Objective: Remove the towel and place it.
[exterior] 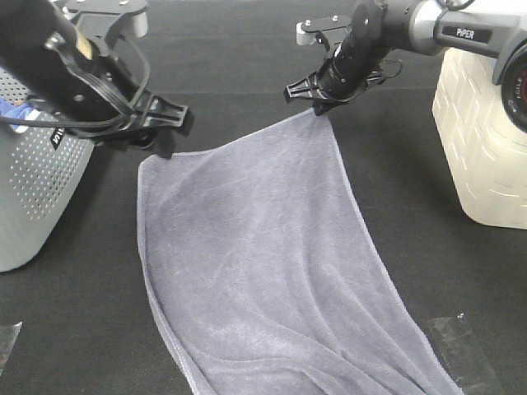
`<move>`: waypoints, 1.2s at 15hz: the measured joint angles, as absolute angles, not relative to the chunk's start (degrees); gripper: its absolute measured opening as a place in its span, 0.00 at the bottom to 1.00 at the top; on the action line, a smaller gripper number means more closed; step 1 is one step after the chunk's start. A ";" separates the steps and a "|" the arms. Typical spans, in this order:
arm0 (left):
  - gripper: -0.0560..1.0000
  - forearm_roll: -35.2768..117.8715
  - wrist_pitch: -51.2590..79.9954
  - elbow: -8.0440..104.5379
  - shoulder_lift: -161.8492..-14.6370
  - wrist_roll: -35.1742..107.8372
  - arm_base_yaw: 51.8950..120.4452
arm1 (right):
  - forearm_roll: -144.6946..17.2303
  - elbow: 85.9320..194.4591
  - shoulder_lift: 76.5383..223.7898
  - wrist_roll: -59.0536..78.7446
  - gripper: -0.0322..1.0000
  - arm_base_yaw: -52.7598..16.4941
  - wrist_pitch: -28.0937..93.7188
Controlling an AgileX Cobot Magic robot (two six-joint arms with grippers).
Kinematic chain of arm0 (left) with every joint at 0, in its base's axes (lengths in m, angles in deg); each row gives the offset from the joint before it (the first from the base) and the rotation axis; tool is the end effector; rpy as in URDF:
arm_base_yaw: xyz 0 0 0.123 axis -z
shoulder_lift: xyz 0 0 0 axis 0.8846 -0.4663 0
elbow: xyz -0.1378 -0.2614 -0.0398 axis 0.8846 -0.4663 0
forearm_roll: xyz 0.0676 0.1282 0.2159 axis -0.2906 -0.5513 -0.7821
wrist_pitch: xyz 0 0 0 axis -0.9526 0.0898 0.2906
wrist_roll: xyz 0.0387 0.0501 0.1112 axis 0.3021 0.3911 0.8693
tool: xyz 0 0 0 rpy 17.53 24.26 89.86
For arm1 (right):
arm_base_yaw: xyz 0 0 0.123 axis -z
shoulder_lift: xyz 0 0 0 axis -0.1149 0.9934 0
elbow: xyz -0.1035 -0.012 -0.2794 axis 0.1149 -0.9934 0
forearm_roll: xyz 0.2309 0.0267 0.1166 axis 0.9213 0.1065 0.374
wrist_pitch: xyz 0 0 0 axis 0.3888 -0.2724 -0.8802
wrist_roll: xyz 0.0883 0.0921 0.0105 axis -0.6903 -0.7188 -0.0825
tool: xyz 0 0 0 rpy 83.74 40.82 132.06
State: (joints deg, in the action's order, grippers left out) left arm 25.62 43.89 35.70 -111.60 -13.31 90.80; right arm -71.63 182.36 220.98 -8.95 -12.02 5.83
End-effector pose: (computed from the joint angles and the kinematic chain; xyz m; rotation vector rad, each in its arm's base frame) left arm 0.3389 -0.1817 0.2161 0.3278 2.5792 -0.2455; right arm 0.5625 0.1894 0.1096 -0.4908 2.4469 0.1063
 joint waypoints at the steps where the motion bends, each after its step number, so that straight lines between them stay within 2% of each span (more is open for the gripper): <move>1: 0.57 25.34 41.02 35.70 -112.80 -14.17 90.57 | -74.84 182.36 220.98 -10.50 0.03 -12.02 5.02; 5: 0.57 27.00 29.91 35.75 -120.77 -16.35 86.10 | -81.14 182.36 220.98 -14.05 0.03 -12.02 3.13; 10: 0.57 28.26 28.42 44.69 -129.88 -16.58 83.92 | -85.43 182.36 220.98 -16.68 0.03 -12.02 1.47; 18: 0.57 27.05 42.68 69.16 -145.63 -16.58 83.75 | -88.30 182.36 220.35 -19.32 0.03 -9.79 -1.28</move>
